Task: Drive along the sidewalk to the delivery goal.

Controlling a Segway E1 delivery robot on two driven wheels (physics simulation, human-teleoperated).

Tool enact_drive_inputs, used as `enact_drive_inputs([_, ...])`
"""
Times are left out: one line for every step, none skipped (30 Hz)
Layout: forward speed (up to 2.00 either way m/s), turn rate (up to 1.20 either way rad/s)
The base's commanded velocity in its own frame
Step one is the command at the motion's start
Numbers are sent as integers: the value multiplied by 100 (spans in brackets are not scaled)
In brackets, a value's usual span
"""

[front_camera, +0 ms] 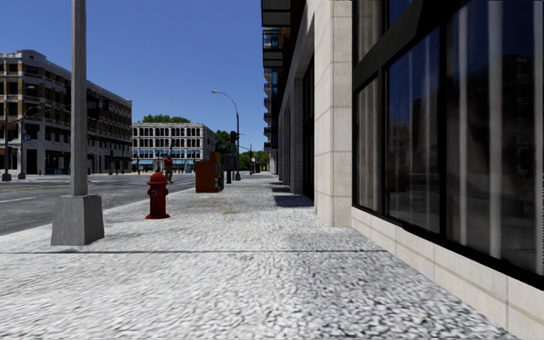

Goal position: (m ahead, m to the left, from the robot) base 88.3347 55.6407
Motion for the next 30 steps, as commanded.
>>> enact_drive_inputs([200,0])
enact_drive_inputs([200,0])
enact_drive_inputs([200,0])
enact_drive_inputs([200,0])
enact_drive_inputs([200,0])
enact_drive_inputs([200,0])
enact_drive_inputs([200,0])
enact_drive_inputs([200,0])
enact_drive_inputs([200,0])
enact_drive_inputs([200,0])
enact_drive_inputs([200,0])
enact_drive_inputs([200,0])
enact_drive_inputs([200,0])
enact_drive_inputs([200,0])
enact_drive_inputs([200,0])
enact_drive_inputs([200,0])
enact_drive_inputs([200,0])
enact_drive_inputs([200,0])
enact_drive_inputs([200,0])
enact_drive_inputs([200,0])
enact_drive_inputs([200,0])
enact_drive_inputs([200,0])
enact_drive_inputs([200,0])
enact_drive_inputs([200,0])
enact_drive_inputs([200,0])
enact_drive_inputs([200,0])
enact_drive_inputs([200,0])
enact_drive_inputs([200,0])
enact_drive_inputs([200,0])
enact_drive_inputs([200,0])
